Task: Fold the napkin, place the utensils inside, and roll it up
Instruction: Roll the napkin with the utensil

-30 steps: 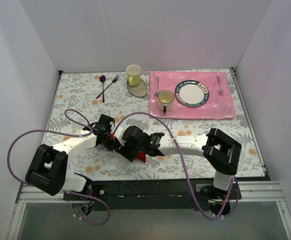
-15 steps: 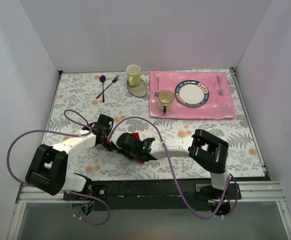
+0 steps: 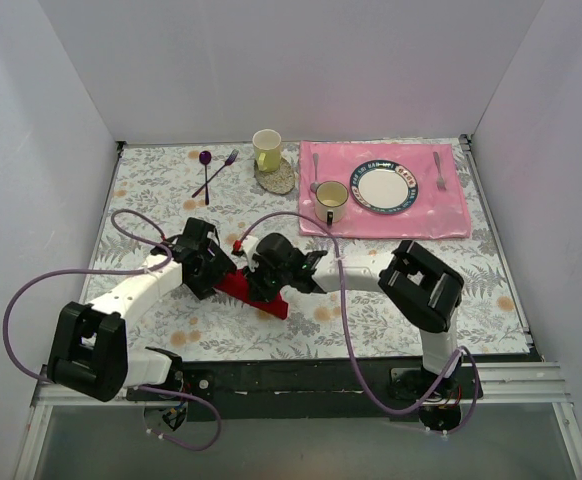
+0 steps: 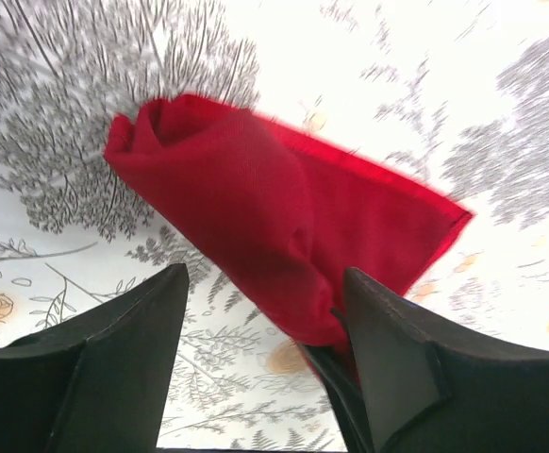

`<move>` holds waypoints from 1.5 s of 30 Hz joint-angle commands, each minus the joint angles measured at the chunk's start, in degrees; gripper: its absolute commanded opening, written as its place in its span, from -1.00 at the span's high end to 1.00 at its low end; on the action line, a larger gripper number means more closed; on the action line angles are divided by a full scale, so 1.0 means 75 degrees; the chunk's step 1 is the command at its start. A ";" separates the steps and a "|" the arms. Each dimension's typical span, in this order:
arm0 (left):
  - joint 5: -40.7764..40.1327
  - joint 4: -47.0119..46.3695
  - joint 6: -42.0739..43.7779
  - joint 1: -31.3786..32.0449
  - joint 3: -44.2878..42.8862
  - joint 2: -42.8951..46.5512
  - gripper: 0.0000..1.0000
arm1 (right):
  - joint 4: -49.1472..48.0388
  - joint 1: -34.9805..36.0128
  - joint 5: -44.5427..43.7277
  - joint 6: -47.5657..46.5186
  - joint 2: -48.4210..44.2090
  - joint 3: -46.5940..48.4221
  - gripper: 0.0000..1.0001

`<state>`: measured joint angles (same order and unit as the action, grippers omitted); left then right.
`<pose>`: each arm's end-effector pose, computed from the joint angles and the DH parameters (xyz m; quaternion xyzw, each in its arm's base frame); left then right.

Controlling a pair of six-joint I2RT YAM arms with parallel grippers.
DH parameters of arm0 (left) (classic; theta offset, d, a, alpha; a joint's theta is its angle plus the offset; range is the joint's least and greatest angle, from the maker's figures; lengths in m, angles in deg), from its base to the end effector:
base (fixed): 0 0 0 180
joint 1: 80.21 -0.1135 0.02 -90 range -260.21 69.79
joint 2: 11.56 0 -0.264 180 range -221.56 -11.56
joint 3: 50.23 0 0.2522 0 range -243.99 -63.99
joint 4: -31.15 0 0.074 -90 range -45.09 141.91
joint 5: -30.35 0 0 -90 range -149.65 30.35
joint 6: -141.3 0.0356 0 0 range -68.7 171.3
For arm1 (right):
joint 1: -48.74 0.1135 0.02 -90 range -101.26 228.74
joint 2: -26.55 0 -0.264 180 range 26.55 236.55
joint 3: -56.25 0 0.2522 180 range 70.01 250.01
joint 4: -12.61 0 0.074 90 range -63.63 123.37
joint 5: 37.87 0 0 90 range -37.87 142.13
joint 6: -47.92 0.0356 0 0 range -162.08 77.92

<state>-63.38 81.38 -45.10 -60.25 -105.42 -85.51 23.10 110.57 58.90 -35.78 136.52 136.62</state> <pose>0.2124 -0.0747 0.1839 -0.6127 0.7684 -0.1380 0.1233 0.1913 0.3662 0.1666 -0.4437 0.7892 0.2803 0.3189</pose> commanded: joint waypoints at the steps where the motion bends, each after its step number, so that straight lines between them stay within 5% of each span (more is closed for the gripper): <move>1: 0.0215 0.0142 0.0338 -0.0237 -0.0534 0.0415 -0.36 | -0.0803 -0.0718 0.2529 0.1103 0.0582 -0.0560 0.74; 12: 0.1575 -0.1029 -0.0026 -0.0037 0.0625 0.0497 -0.39 | -0.2668 -0.1867 0.5425 0.3412 0.1848 -0.0889 0.71; 22: 0.0463 -0.1054 0.0162 -0.0002 0.0707 -0.0300 -0.29 | -0.2309 -0.2091 0.5989 0.3508 0.2165 -0.0620 0.54; 34: 0.0122 -0.0925 0.0267 0.0010 0.0907 -0.0077 0.28 | 0.1863 -0.1869 0.2783 0.0473 0.0596 0.0833 -0.05; 37: 0.0180 -0.0890 0.0314 0.0010 0.0790 -0.0170 0.30 | 0.2099 -0.1506 0.1496 0.0039 -0.0083 0.0811 -0.29; 45: 0.0227 -0.0866 0.0361 -0.0002 0.0672 -0.0276 0.31 | 0.1059 0.0065 -0.1393 -0.0582 -0.1409 -0.0057 -0.43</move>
<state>-59.33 73.14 -43.85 -60.20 -99.93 -86.86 34.07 106.52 61.69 -35.36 129.25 138.52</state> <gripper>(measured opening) 0.352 0.707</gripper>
